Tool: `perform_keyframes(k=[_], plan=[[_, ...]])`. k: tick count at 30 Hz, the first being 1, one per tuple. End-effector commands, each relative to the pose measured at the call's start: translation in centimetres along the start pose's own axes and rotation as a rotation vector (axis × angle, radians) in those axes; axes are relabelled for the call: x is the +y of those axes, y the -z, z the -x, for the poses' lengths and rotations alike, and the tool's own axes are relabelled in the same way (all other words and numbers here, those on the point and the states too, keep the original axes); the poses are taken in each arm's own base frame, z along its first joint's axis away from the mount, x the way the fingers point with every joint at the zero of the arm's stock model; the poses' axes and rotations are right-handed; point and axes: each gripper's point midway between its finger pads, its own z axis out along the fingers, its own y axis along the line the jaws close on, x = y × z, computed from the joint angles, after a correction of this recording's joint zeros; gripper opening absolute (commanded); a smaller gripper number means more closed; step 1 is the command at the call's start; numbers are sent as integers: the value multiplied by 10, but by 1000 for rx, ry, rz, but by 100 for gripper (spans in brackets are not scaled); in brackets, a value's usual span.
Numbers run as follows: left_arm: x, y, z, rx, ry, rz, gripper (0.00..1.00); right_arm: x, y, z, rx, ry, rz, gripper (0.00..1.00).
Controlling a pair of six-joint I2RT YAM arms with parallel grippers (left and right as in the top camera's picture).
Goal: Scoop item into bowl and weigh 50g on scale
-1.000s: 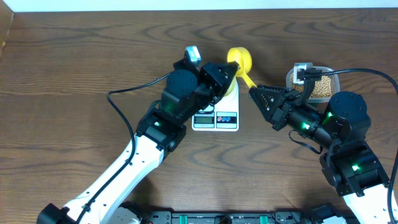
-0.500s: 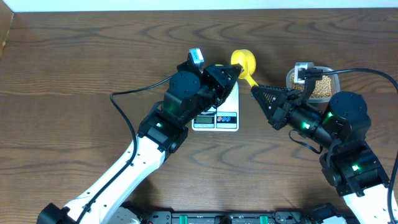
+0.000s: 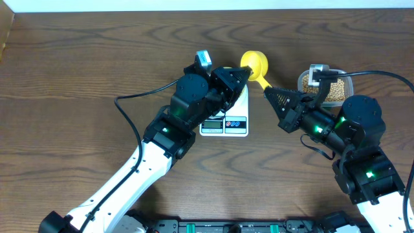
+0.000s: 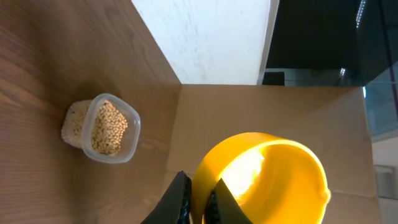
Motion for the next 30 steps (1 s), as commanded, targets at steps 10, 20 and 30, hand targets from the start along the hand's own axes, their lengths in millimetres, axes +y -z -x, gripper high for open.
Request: perform_keyframes(k=[10,20,30], plan=[[-16,3,-1,1,-281,-36,79,-36,18,17,-117,-19,-230,1],[31,14,22,57,-690,140,79,-57,64,32,-63,14,-452,1],[73,71,54,185,-814,370,69,-88,87,21,212,-3,-601,1]])
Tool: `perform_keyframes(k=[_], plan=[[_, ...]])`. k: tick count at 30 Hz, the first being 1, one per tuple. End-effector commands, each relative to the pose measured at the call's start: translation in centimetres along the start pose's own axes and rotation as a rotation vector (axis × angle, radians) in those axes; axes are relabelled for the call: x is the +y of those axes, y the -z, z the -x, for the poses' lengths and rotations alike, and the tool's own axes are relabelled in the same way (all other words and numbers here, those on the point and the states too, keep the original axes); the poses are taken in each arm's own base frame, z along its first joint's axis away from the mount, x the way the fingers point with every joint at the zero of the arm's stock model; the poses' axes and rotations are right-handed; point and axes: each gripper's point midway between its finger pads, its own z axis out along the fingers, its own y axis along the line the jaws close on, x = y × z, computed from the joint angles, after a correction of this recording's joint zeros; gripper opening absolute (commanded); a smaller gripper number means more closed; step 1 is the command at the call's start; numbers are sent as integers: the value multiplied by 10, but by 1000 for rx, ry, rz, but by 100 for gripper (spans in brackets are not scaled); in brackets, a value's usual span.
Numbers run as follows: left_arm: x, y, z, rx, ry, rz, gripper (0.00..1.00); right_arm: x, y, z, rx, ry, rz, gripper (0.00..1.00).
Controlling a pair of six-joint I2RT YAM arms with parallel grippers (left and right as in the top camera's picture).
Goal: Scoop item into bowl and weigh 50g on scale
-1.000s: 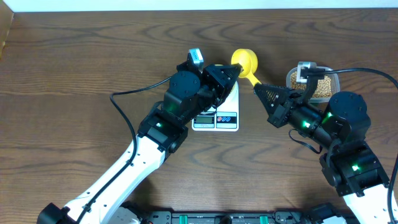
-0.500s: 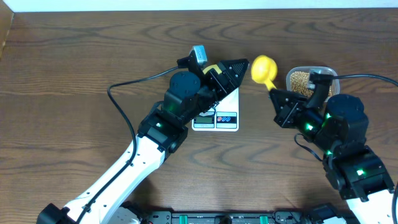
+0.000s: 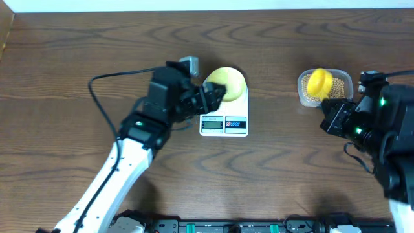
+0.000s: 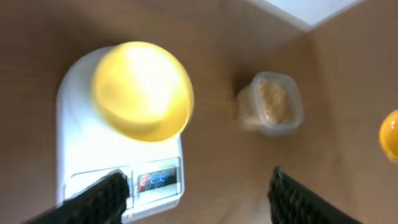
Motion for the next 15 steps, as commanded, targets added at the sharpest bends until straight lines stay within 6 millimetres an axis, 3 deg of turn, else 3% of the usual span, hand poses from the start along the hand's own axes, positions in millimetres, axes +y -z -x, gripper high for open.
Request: perform_keyframes(k=[1,6,13,15], plan=[[-4,25,15,7,-139,4,68,1,-7,6,73,85,24,1],[3,47,10,85,-125,66,68,-12,-17,10,166,32,-33,1],[9,52,-7,150,-51,98,68,-20,-17,10,163,-22,-76,1],[11,51,-17,187,-43,107,42,-28,-12,10,148,-2,-120,1]])
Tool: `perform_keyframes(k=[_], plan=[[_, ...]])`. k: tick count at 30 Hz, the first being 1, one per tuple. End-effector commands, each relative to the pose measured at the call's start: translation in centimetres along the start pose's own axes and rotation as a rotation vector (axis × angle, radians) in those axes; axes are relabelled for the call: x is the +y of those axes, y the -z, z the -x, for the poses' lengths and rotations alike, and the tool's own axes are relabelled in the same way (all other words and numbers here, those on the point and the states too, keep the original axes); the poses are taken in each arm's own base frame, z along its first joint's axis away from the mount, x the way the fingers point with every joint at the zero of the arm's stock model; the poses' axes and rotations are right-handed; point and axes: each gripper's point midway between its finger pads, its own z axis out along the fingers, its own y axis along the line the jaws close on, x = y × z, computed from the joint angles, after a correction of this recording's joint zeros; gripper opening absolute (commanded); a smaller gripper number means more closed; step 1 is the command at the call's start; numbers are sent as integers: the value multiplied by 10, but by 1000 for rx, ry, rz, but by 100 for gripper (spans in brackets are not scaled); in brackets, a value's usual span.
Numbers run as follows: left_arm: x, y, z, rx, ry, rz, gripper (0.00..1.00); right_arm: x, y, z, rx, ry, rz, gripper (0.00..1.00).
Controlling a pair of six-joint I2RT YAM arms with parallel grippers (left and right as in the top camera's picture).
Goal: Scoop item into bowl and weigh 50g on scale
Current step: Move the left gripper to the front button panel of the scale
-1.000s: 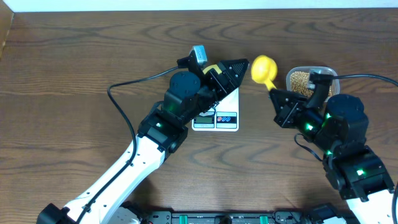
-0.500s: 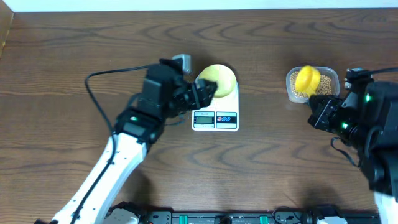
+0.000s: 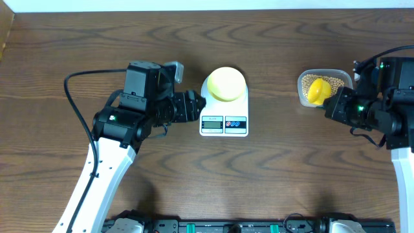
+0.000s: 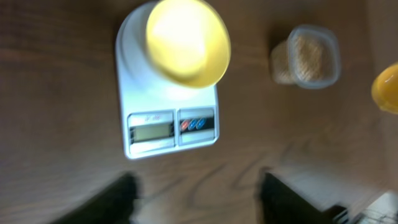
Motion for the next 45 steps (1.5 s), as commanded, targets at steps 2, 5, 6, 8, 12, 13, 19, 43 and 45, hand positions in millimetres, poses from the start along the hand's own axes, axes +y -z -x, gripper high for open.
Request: perform_keyframes(k=[2,5,6,8,12,13,19,43,45], plan=[[-8,0,-10,38,-32,-18,27,-7,14,8,-67,49,-59,1],[-17,-9,-27,109,-75,-24,9,-12,9,15,-76,60,-82,1],[-20,-13,-33,131,-88,-25,7,-12,7,16,-75,61,-86,1],[-28,-21,-45,174,-118,-30,7,-13,5,16,-68,67,-90,1],[-24,-35,-58,210,-174,67,7,-15,-3,19,-53,65,-95,1],[-21,-38,-61,219,-185,97,7,-15,-5,20,-50,65,-96,1],[-10,-60,-78,277,-243,202,7,-14,-7,24,-61,67,-92,1],[-26,-46,-56,124,-322,122,7,-26,-6,35,-84,80,-104,1],[-23,-31,-56,95,-314,120,7,-26,-6,35,-87,80,-103,1]])
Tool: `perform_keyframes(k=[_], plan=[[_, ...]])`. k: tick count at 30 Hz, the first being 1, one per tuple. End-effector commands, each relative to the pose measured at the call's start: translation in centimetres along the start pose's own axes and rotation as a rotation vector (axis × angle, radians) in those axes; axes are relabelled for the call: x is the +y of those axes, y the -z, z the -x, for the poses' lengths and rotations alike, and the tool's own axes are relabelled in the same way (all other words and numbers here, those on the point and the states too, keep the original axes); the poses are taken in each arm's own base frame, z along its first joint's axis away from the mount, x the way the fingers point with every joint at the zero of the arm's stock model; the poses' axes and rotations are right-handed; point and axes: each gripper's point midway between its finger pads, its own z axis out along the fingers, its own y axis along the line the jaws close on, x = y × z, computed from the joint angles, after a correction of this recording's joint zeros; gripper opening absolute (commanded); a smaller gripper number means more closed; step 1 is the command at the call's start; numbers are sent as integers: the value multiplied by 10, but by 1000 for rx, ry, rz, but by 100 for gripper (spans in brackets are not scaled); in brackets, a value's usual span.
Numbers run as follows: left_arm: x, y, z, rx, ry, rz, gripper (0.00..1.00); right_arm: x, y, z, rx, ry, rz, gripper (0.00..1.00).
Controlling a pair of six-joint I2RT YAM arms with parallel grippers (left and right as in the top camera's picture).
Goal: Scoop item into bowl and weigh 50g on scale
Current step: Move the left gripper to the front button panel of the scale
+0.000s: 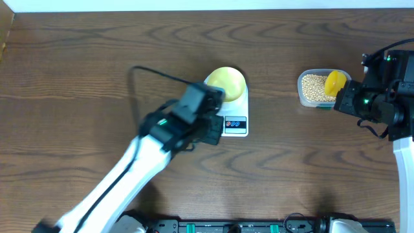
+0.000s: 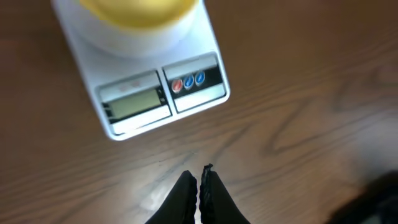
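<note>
A yellow bowl stands on the round platform of the white scale; the left wrist view shows the bowl's rim and the scale's display. My left gripper is shut on nothing, low over the wood just in front of the scale; from overhead the arm covers the display. My right gripper is shut on the handle of a yellow scoop, which sits at the right edge of the clear tub of beans.
Brown wooden table. A black cable loops off the left arm toward the scale. The right arm's body stands at the table's right edge, right of the tub.
My left gripper was open at the left of the scale; now it is shut, at the scale's front edge. The scoop has shifted from the tub's middle to its right side.
First my left gripper held the yellow bowl by its rim behind the scale, with the scoop close by. Then the bowl stood on the scale, the left gripper open, the scoop over the tub. The left arm stood left of the scale, and now is at its front.
</note>
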Motion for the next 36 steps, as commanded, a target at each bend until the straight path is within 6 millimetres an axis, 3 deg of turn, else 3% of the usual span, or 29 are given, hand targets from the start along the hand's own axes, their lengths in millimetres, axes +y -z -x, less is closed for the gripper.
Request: perform_keyframes(k=[1,4,7,17,26,29,36], plan=[[10,20,-7,-47,-8,12,7,1,3,6,-17,22,5,1],[14,21,-25,-55,-4,10,7,2,3,9,-27,25,8,1],[20,9,-34,-75,13,4,8,2,3,11,-34,26,10,1],[15,-45,-10,-175,98,-73,7,6,3,10,-30,27,28,1],[8,-105,-33,-45,23,-64,7,6,3,11,-32,27,28,1],[10,-112,-32,-20,20,-46,8,6,3,11,-32,27,29,1],[5,-105,-14,71,-47,-4,7,6,3,11,-32,27,32,1]])
